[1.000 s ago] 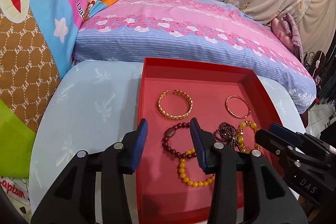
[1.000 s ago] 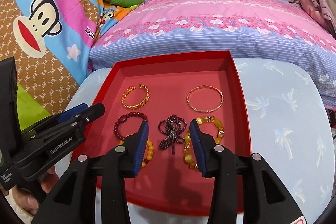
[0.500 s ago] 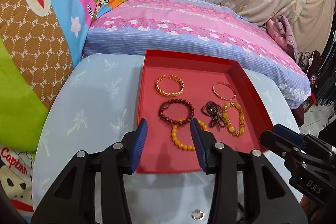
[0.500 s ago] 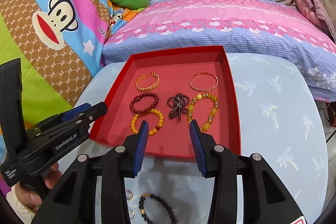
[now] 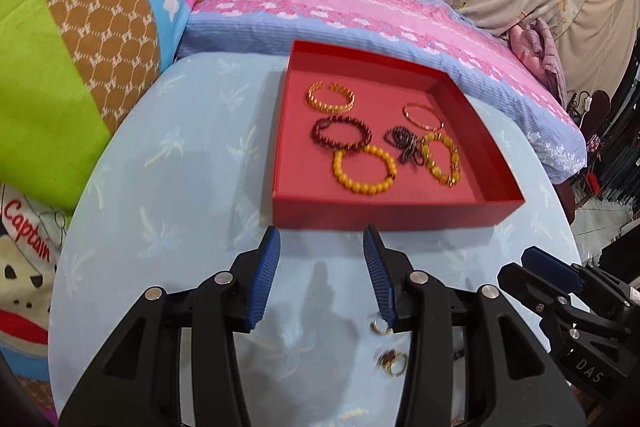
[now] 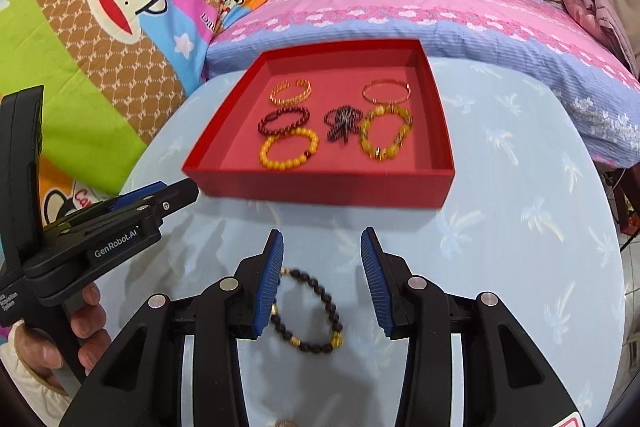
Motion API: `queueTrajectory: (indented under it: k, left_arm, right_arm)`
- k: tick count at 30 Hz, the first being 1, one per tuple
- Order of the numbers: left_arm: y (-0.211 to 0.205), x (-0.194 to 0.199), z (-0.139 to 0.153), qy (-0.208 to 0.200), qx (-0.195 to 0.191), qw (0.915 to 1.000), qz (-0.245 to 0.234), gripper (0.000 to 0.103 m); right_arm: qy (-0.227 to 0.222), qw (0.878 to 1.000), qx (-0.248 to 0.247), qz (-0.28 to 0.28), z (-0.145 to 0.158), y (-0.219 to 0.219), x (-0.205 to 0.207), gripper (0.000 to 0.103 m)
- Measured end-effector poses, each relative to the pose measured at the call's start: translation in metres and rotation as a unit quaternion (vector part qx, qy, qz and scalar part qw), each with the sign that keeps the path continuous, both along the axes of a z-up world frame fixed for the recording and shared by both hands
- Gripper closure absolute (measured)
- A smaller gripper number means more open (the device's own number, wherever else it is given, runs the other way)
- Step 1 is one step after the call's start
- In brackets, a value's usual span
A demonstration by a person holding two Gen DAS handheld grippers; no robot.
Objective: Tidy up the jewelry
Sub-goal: 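Grasp the black bead bracelet with gold beads with the right tool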
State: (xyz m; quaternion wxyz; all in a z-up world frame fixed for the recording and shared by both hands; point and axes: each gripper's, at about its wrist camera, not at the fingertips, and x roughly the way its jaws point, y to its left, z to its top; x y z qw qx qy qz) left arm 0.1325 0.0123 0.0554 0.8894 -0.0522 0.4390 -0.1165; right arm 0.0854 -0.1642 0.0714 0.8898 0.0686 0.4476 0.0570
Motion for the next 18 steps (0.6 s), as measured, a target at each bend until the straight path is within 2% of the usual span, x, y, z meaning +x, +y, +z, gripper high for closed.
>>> queueTrajectory:
  k: [11,18]
  left_arm:
    - [0.007,-0.032,-0.021,0.028,0.005,0.9996,0.001,0.062]
    - [0.005,-0.045,-0.029,0.04,0.014,0.9991,-0.007,0.062]
  right_arm:
    - [0.038,0.999,-0.007,0.002,-0.036,0.005,-0.02,0.063]
    - [0.048,0.999,-0.019,0.005,-0.05,0.008,-0.018,0.071]
